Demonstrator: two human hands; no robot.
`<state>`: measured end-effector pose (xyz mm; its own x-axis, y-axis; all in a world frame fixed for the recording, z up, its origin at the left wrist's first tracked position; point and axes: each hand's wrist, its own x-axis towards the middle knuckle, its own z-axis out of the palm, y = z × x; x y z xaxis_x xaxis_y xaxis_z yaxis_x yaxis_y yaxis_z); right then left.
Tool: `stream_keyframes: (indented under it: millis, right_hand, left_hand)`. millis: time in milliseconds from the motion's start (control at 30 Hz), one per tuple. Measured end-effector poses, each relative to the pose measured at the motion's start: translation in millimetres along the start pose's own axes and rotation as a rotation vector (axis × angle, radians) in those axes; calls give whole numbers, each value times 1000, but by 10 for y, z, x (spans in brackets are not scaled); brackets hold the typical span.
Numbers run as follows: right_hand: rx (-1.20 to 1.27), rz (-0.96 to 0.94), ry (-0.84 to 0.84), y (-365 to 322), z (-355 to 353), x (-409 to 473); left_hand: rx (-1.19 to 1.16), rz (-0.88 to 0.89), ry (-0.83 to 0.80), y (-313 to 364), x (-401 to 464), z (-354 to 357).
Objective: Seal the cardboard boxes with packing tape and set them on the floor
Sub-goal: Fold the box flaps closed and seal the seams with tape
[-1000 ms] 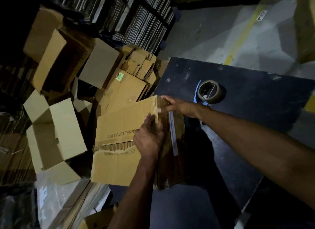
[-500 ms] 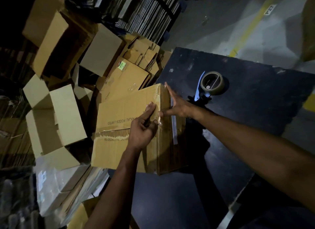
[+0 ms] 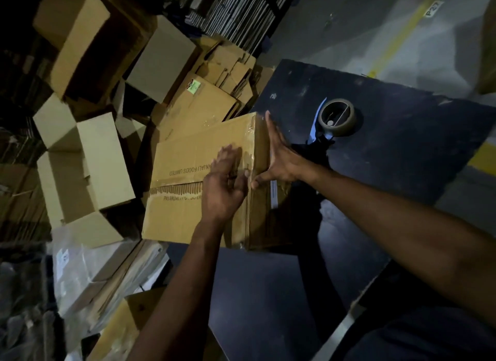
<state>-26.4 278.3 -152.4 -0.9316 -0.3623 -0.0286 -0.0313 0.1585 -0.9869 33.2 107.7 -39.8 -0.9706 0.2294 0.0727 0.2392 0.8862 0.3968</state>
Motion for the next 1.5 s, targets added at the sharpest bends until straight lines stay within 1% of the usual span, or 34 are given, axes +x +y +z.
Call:
stream_keyframes:
  millis: [67, 133, 167, 267, 367, 433, 533, 600, 667, 733, 800, 867, 900, 1000, 1067, 1233, 1367, 1433, 1500]
  right_hand:
    - [12, 3, 40, -54, -20, 30]
    - [44, 29, 36, -119, -43, 84]
    - [45, 43, 26, -161, -48, 111]
    - [-15, 71, 15, -272, -66, 167]
    - [-67, 56, 46, -283, -13, 85]
    - [-49, 17, 25, -196, 151, -71]
    - [-38, -57, -74, -51, 492, -334]
    - [-34, -82, -70, 27, 614, -422]
    - [-76, -109, -70, 125, 606, -454]
    - [-161, -116, -109, 232, 538, -506]
    - [-155, -71, -129, 262, 493, -567]
    - [-70, -52, -96, 167, 514, -587]
    - [-43, -85, -78, 88, 548, -590]
    - [-96, -194, -55, -20, 721, -607]
    - [-116, -165, -39, 47, 732, -650]
    - [-147, -63, -78, 314, 579, -872]
    - [-84, -50, -150, 425, 673, -1073]
    - [-48, -56, -142, 402, 727, -1132]
    - [8, -57, -81, 351, 809, -1142]
  left_hand:
    - [-16, -84, 99, -17, -180, -53]
    - [-110, -163, 111, -41, -425, -143]
    - [-149, -165, 82, -57, -560, -191]
    - [-184, -95, -57, -184, -926, -285]
    - [-95, 13, -199, -347, -1117, -260]
    - [-25, 67, -233, -422, -1139, -221]
    - [69, 124, -220, -536, -1106, -199]
    - [137, 181, -210, -611, -1093, -193]
    - [197, 234, -172, -670, -1073, -175]
    - [230, 272, -128, -694, -1069, -158]
    - [243, 297, -96, -701, -1075, -143]
    - [256, 310, -88, -699, -1074, -132]
    - [265, 312, -88, -699, -1080, -121]
    - [309, 316, -63, -688, -1102, -82]
    - [344, 316, -37, -673, -1104, -74]
    - [270, 199, 50, -505, -1086, -55]
    - [246, -27, 134, -269, -1101, 43]
    - [170, -98, 140, -237, -1122, 79]
    - [106, -128, 141, -233, -1133, 93]
